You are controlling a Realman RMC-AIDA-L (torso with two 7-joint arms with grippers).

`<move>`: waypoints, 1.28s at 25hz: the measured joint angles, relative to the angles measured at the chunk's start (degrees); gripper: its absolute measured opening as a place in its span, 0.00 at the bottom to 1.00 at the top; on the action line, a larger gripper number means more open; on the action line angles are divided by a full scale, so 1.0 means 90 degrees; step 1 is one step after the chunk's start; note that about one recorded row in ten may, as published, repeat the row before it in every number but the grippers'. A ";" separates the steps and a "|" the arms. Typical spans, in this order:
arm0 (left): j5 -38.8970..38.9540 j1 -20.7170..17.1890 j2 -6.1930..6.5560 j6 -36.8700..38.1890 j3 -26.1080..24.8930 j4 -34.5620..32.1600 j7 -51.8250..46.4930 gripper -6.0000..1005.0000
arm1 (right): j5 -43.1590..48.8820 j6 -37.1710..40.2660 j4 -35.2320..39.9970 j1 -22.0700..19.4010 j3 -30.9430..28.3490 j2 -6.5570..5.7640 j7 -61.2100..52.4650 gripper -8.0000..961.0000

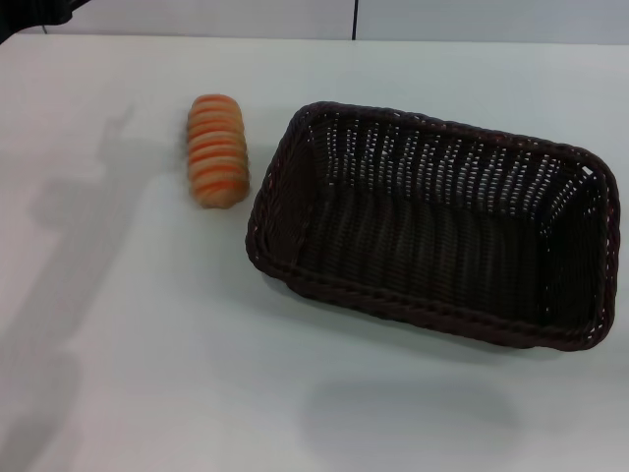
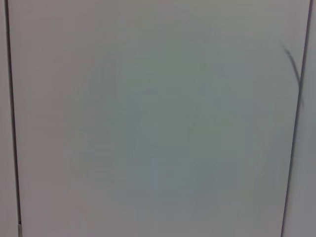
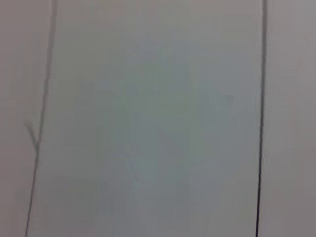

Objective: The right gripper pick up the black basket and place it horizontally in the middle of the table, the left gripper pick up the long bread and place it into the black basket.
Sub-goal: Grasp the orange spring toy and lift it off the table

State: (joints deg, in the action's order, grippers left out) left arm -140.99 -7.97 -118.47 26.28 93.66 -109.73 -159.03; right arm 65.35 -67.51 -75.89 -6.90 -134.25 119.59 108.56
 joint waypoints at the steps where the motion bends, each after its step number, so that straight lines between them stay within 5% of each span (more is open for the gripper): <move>1: -0.0011 0.0014 0.0000 0.0002 -0.0002 0.0001 0.0000 0.86 | 0.0016 -0.0082 0.0058 -0.0008 -0.0014 0.0002 0.0235 0.48; 4: -0.0025 0.0037 0.0000 0.0015 -0.0005 0.0001 -0.0001 0.86 | 0.0239 -0.0214 0.0167 -0.0042 -0.0062 0.0004 0.0717 0.48; 11: -0.0038 0.1176 0.0006 0.1528 -0.0640 0.0103 -0.0247 0.86 | 0.0457 -0.0319 0.0600 -0.0046 -0.0268 -0.0045 0.0999 0.48; 13: -0.0038 0.1176 0.0006 0.1528 -0.0640 0.0103 -0.0247 0.86 | 0.0461 -0.0322 0.0604 -0.0046 -0.0270 -0.0056 0.1002 0.48; 14: -0.0037 0.1787 0.0013 0.2443 -0.1162 0.0120 -0.0419 0.86 | 0.0479 -0.0323 0.0600 -0.0046 -0.0271 -0.0067 0.1001 0.48; 15: -0.0037 0.1787 0.0013 0.2443 -0.1162 0.0120 -0.0419 0.86 | 0.0520 -0.0330 0.0584 -0.0049 -0.0270 -0.0076 0.0988 0.48; 16: -0.0041 0.2449 0.0028 0.3503 -0.1804 0.0176 -0.0523 0.86 | 0.0556 -0.0335 0.0568 -0.0053 -0.0270 -0.0082 0.0975 0.48; 18: -0.0041 0.2449 0.0028 0.3503 -0.1804 0.0176 -0.0523 0.86 | 0.0651 -0.0351 0.0528 -0.0070 -0.0270 -0.0084 0.0953 0.48; 21: -0.0235 0.4048 0.0084 0.5430 -0.3160 0.0816 -0.0512 0.86 | 0.0738 -0.0363 0.0480 -0.0148 -0.0271 -0.0085 0.0944 0.48; 23: -0.0720 0.4762 0.0161 0.6060 -0.3458 0.1342 -0.0502 0.86 | 0.0776 -0.0368 0.0439 -0.0207 -0.0301 -0.0085 0.0934 0.48; 32: -0.2427 0.6400 0.0198 0.6692 -0.3478 0.3293 -0.0361 0.86 | 0.0905 -0.0429 0.0365 -0.0307 -0.0352 -0.0085 0.0881 0.48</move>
State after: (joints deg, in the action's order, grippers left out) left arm -162.84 49.63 -116.69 86.51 62.36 -80.09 -162.29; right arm 73.49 -71.37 -72.60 -9.66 -137.41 118.82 116.49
